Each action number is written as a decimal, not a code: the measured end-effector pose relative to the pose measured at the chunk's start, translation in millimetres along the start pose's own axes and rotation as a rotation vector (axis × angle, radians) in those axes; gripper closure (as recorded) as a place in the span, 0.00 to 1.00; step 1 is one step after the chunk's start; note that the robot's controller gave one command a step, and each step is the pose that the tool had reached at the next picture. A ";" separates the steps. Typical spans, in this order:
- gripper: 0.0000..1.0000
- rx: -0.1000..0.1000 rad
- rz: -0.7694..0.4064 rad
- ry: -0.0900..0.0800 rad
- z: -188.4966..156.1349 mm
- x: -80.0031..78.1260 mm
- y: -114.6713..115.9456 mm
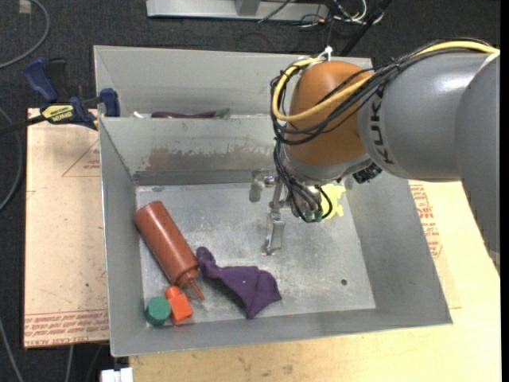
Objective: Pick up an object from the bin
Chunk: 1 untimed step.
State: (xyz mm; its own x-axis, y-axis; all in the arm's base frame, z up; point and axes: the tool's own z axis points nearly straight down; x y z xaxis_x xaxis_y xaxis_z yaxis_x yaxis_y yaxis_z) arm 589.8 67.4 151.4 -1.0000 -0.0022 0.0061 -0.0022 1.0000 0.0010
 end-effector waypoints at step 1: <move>0.00 0.000 0.001 -0.007 -4.1 -1.7 -0.2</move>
Offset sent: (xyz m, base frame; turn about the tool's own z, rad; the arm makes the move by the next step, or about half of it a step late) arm -0.0685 -0.0081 -0.0814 -0.3665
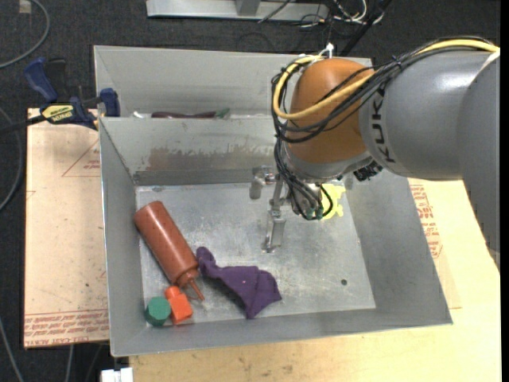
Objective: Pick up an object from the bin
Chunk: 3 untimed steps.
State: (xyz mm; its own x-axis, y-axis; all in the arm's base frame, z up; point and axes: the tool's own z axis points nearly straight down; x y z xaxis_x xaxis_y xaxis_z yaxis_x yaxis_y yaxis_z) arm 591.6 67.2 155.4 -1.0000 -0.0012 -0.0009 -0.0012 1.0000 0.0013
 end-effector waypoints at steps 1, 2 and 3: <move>0.00 0.000 -0.084 -0.008 15.8 13.3 -0.9; 0.00 0.000 -0.233 0.001 50.0 31.5 9.3; 0.00 -0.002 -0.114 -0.006 75.0 67.4 12.2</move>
Offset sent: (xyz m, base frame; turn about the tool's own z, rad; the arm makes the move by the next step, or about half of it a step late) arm -0.0462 0.0271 -0.0854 -0.0499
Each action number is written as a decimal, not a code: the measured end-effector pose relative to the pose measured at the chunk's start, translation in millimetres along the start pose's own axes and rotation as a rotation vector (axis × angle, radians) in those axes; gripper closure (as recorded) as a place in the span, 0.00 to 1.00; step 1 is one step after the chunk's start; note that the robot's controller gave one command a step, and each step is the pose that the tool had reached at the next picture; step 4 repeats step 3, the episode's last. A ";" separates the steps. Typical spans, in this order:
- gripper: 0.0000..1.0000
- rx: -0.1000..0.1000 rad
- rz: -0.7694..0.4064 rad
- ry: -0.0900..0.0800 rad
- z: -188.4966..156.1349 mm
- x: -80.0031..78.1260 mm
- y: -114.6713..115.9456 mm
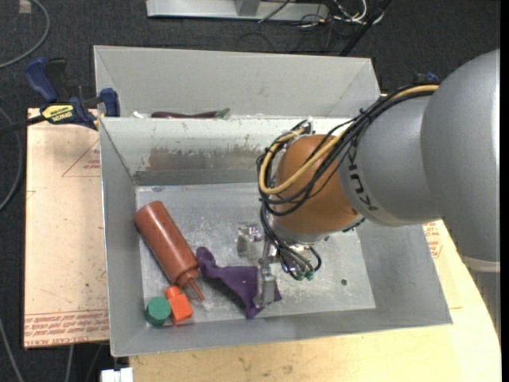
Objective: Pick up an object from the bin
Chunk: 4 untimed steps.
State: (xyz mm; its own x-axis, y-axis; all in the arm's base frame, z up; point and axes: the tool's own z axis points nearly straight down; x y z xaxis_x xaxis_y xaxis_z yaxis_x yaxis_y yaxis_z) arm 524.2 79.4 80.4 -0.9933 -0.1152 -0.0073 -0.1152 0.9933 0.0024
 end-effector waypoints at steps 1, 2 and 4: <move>1.00 0.000 -0.009 0.005 9.6 -20.2 3.7; 1.00 -0.001 -0.009 0.004 9.7 -19.9 3.6; 1.00 -0.001 0.040 -0.004 -190.9 -27.7 2.8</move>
Offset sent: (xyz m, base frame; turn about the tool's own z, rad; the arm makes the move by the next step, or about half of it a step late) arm 0.0000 0.0000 0.0000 0.0000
